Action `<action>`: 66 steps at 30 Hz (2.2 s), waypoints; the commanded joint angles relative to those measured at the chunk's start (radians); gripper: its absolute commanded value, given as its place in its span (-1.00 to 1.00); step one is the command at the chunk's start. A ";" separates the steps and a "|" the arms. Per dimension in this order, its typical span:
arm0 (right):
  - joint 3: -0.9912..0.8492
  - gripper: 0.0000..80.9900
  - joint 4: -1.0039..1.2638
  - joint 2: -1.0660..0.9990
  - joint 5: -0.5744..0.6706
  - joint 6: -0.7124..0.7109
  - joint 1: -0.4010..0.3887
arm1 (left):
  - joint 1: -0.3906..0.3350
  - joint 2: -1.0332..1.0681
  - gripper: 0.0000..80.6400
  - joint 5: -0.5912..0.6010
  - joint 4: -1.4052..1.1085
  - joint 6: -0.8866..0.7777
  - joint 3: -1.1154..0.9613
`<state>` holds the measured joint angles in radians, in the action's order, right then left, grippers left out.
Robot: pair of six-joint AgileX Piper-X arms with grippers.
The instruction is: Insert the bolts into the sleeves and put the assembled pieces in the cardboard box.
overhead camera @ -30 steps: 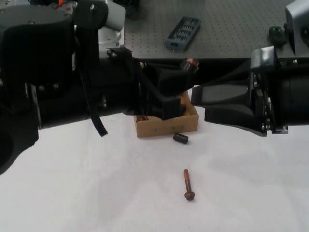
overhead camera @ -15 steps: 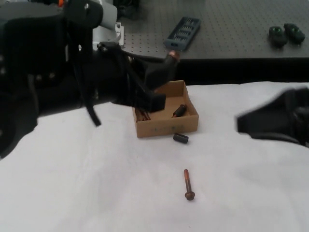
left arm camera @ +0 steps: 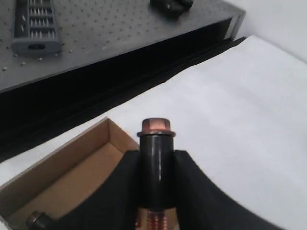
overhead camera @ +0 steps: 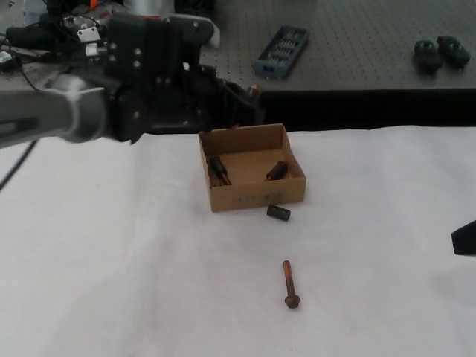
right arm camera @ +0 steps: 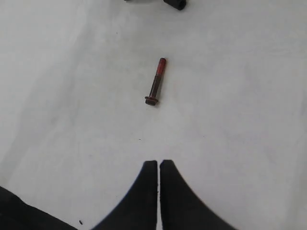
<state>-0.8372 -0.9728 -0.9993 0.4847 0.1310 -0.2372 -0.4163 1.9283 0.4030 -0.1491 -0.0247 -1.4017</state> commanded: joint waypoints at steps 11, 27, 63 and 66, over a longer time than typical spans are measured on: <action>-0.007 -0.93 -0.008 0.010 -0.004 -0.021 0.007 | 0.013 0.394 -0.96 -0.002 0.301 0.010 -0.416; -0.004 -0.93 -0.003 0.010 -0.004 -0.021 0.007 | 0.011 0.355 -0.07 -0.055 0.346 0.000 -0.417; -0.004 -0.93 -0.010 0.010 0.004 -0.021 0.007 | 0.032 -0.616 -0.98 -0.076 1.028 0.181 0.241; -0.004 -0.93 -0.010 0.010 0.004 -0.021 0.007 | 0.032 -0.734 -0.98 -0.077 1.002 0.181 0.341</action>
<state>-0.8372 -0.9821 -0.9980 0.4816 0.1203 -0.2355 -0.3859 1.2652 0.3197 0.8795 0.1607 -1.1125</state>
